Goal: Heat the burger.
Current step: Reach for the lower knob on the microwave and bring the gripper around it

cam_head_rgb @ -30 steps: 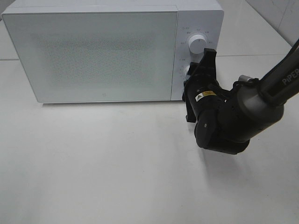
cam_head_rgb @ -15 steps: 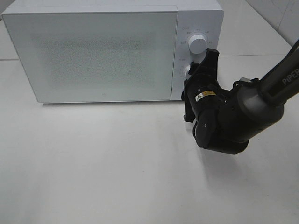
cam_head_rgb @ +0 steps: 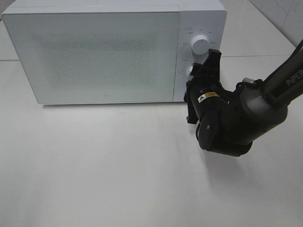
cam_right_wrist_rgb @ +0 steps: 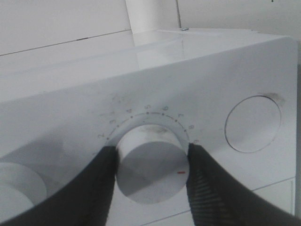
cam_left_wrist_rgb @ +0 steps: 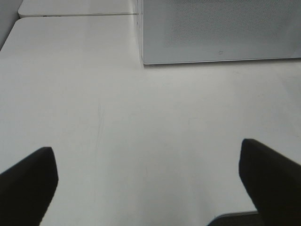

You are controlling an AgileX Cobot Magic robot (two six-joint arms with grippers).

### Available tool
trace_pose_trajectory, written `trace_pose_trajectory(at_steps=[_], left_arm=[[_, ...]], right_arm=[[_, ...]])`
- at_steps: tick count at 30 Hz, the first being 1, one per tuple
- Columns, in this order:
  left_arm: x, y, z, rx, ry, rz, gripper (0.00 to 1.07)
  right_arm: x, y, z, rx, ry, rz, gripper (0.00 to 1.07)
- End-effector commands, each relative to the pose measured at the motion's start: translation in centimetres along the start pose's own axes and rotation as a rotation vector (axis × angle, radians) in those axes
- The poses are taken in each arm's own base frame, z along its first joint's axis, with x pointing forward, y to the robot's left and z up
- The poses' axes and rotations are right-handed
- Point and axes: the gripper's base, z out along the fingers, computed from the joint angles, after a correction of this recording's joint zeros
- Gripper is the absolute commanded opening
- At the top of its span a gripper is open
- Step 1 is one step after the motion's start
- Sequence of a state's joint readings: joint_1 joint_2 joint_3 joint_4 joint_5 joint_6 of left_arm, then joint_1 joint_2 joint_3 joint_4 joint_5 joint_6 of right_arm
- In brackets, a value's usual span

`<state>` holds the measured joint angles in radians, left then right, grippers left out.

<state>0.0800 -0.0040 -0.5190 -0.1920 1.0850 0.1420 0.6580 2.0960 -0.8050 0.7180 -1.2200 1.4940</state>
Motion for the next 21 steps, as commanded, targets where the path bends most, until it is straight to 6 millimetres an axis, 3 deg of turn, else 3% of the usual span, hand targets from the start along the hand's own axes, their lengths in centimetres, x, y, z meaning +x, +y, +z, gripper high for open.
trace_pose_trajectory(at_steps=[1,4,6,12,14,17,19,21], left_arm=[[0.08,-0.01,-0.18,0.002,-0.023,0.000,1.00],[0.08,-0.01,-0.18,0.002,-0.023,0.000,1.00],[0.08,-0.01,-0.18,0.002,-0.023,0.000,1.00],[0.08,-0.01,-0.18,0.002,-0.023,0.000,1.00],[0.08,-0.01,-0.18,0.002,-0.023,0.000,1.00],[0.08,-0.01,-0.18,0.002,-0.023,0.000,1.00],[0.08,-0.01,-0.18,0.002,-0.023,0.000,1.00],[0.08,-0.01,-0.18,0.002,-0.023,0.000,1.00]], right_arm=[[2.44,2.41,-0.33,-0.214,0.168,-0.059,0.11],[2.40,2.41,-0.33,-0.214,0.163,-0.058,0.13],[2.21,2.41,-0.29,-0.212,0.142,-0.054,0.22],[1.89,2.41,-0.23,-0.210,0.109,-0.061,0.32],[1.65,2.40,-0.21,-0.209,0.082,-0.062,0.43],[1.59,2.40,-0.20,-0.208,0.076,-0.063,0.47],[1.50,2.39,-0.19,-0.208,0.063,-0.084,0.66],[1.45,2.38,-0.19,-0.206,0.057,-0.084,0.71]])
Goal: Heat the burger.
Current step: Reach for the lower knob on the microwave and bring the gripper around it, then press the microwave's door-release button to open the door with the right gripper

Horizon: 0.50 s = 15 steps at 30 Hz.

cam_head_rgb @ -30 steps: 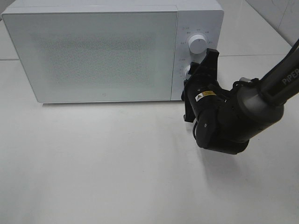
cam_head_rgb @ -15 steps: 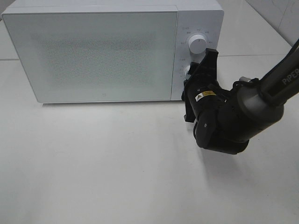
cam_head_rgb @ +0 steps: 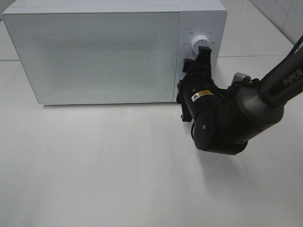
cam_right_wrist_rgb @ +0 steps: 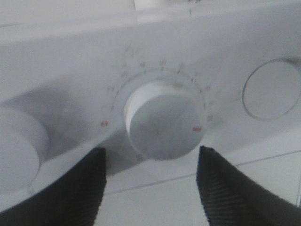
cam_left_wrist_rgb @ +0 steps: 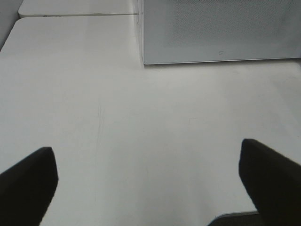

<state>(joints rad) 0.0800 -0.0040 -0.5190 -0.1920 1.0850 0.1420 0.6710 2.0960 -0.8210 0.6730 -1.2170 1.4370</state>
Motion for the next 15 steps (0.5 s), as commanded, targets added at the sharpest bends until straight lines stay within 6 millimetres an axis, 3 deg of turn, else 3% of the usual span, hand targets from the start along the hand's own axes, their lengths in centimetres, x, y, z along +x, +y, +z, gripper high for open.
trace_pose_trajectory(at_steps=[1,15], left_arm=[[0.08,-0.01,-0.18,0.002,-0.023,0.000,1.00],[0.08,-0.01,-0.18,0.002,-0.023,0.000,1.00]], right_arm=[[0.09,2.19,-0.16,-0.190,-0.025,-0.038,0.78],[0.43,1.58,-0.60,-0.068,0.033,-0.125,0.76]])
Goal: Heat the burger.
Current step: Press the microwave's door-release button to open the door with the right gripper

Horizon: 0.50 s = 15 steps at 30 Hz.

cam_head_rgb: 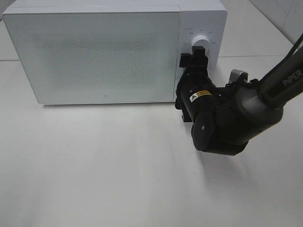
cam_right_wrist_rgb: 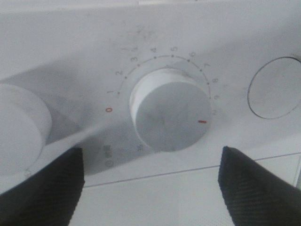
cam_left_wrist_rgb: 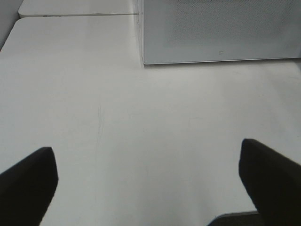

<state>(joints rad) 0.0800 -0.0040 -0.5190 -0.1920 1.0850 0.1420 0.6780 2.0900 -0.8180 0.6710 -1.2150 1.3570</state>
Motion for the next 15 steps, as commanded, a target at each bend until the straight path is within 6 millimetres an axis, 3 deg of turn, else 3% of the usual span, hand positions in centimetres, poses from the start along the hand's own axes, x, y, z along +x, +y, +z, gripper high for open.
trace_pose_trajectory(at_steps=[1,12,15], left_arm=[[0.1,0.0,-0.2,0.002,-0.023,0.000,1.00],[0.0,0.0,-0.1,0.003,-0.015,-0.001,1.00],[0.0,0.0,-0.1,0.003,-0.015,-0.001,1.00]], right_arm=[[0.1,1.5,-0.4,-0.068,0.021,-0.045,0.76],[-0.4,1.7,-3.7,0.128,0.196,-0.364,0.76],[-0.6,2.5,-4.5,0.164,0.281,-0.531,0.76]])
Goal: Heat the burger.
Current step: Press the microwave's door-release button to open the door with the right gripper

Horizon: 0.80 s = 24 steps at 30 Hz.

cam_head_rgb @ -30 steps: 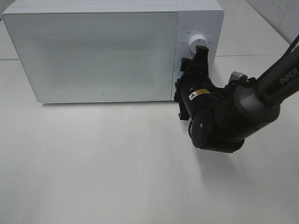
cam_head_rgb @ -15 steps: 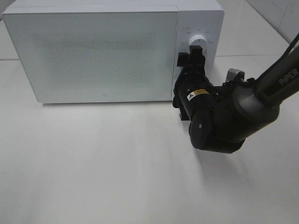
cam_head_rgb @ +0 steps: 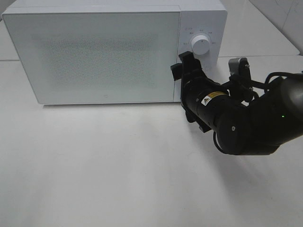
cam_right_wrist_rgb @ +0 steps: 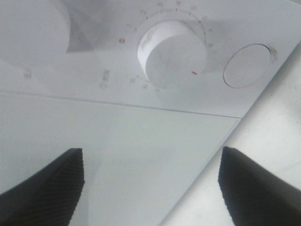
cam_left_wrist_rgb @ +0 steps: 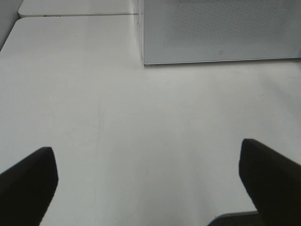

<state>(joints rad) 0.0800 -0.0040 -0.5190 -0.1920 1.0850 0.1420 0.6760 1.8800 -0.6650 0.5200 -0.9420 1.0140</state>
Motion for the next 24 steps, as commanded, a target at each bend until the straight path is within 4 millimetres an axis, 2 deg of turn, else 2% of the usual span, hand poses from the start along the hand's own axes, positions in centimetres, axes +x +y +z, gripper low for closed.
trace_pose_trajectory(at_steps=[1,2,3,5,6,7,8,10,12,18,19,24], left_arm=[[0.0,0.0,-0.1,0.003,-0.015,-0.001,1.00],[0.0,0.0,-0.1,0.003,-0.015,-0.001,1.00],[0.0,0.0,-0.1,0.003,-0.015,-0.001,1.00],[0.0,0.0,-0.1,0.003,-0.015,-0.001,1.00],[0.0,0.0,-0.1,0.003,-0.015,-0.001,1.00],[0.0,0.0,-0.1,0.003,-0.015,-0.001,1.00],[0.0,0.0,-0.1,0.003,-0.015,-0.001,1.00],[0.0,0.0,-0.1,0.003,-0.015,-0.001,1.00],[0.0,0.0,-0.1,0.003,-0.015,-0.001,1.00],[0.0,0.0,-0.1,0.003,-0.015,-0.001,1.00],[0.0,0.0,-0.1,0.003,-0.015,-0.001,1.00],[0.0,0.0,-0.1,0.003,-0.015,-0.001,1.00]], right_arm=[[-0.3,0.7,-0.9,0.027,0.086,-0.192,0.76],[-0.3,0.7,-0.9,0.027,0.086,-0.192,0.76],[-0.7,1.1,-1.3,0.047,0.136,-0.282,0.76],[-0.9,1.3,-1.5,0.061,0.163,-0.331,0.76],[-1.4,1.5,-1.9,0.083,0.212,-0.433,0.76],[-1.4,1.5,-1.9,0.083,0.212,-0.433,0.76],[-2.1,1.7,-2.4,0.096,0.251,-0.534,0.76],[-2.4,1.7,-2.6,0.114,0.273,-0.578,0.76],[-3.6,1.8,-3.4,0.152,0.323,-0.701,0.76],[-5.6,2.2,-4.9,0.215,0.405,-0.875,0.76],[-6.2,2.6,-5.4,0.240,0.459,-0.947,0.76],[-6.6,3.8,-6.5,0.251,0.581,-1.107,0.76]])
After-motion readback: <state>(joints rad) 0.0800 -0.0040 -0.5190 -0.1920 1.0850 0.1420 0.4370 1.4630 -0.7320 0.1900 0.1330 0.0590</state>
